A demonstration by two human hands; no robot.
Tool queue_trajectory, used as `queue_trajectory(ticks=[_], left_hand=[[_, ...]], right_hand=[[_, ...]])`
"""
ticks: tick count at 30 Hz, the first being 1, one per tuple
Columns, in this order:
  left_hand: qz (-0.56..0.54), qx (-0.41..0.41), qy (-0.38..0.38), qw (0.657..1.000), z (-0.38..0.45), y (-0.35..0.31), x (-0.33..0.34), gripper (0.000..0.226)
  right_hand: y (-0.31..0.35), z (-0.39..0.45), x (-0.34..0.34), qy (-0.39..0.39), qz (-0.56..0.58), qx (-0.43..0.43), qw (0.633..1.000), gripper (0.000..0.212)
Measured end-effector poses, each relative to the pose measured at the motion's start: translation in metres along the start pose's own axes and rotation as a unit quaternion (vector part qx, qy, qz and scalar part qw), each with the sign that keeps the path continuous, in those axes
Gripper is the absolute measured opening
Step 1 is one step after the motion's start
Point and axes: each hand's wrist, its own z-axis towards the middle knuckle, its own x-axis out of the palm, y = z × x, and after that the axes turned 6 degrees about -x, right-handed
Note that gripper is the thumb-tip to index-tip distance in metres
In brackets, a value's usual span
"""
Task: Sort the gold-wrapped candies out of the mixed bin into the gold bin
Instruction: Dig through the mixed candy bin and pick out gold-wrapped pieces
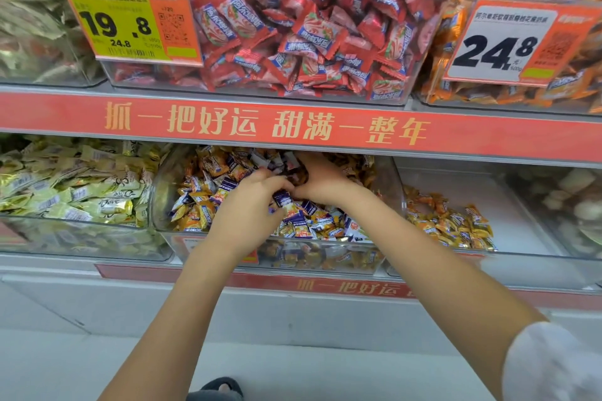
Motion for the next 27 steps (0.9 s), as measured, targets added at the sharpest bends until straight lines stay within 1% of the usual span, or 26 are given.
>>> queue_trajectory(ticks=[2,5,8,11,13,16,17,19,20,22,24,25,27], left_hand=[[0.055,-0.012,-0.026,0.998,0.001,-0.002,0.001,0.036],[0.121,-0.041,-0.009,0.992,0.002,-0.002,0.004,0.044],[0.126,-0.056,0.000,0.990,0.004,0.000,0.004,0.048],[0.114,-0.056,0.001,0.992,0.004,0.001,0.003,0.049],[0.080,-0.055,-0.011,0.995,0.004,0.000,0.003,0.046],[-0.020,-0.051,-0.044,0.998,0.004,-0.002,0.003,0.042],[-0.048,-0.046,-0.047,0.997,0.004,-0.004,0.003,0.043],[-0.116,-0.045,-0.026,0.992,0.004,-0.010,0.002,0.046],[-0.158,-0.049,-0.002,0.986,0.003,-0.014,0.002,0.048],[-0.230,-0.060,0.048,0.970,0.001,-0.021,0.002,0.056],[-0.246,-0.062,0.064,0.965,0.000,-0.023,0.005,0.058],[-0.238,-0.059,0.062,0.967,0.000,-0.023,0.007,0.057],[-0.221,-0.057,0.055,0.972,0.001,-0.019,0.008,0.052]], right_hand=[[0.001,-0.002,0.002,-0.011,-0.003,0.002,1.000,0.061],[-0.002,-0.006,0.001,-0.006,0.039,0.036,0.999,0.065],[-0.004,-0.015,-0.005,0.019,0.079,0.060,0.995,0.063],[-0.010,-0.022,-0.015,0.022,0.115,0.070,0.991,0.059],[-0.012,-0.029,-0.020,0.002,0.171,0.083,0.982,0.057],[-0.011,-0.041,-0.027,-0.018,0.327,0.114,0.938,0.063],[-0.010,-0.045,-0.029,-0.009,0.369,0.126,0.921,0.057],[-0.008,-0.052,-0.033,0.012,0.434,0.135,0.891,0.024],[-0.006,-0.054,-0.035,0.014,0.459,0.133,0.878,0.015],[-0.004,-0.058,-0.036,0.002,0.507,0.129,0.852,0.017],[-0.002,-0.062,-0.038,-0.019,0.522,0.139,0.841,0.020],[-0.003,-0.065,-0.040,-0.035,0.517,0.145,0.843,0.020],[-0.006,-0.077,-0.048,-0.090,0.478,0.147,0.861,0.018]])
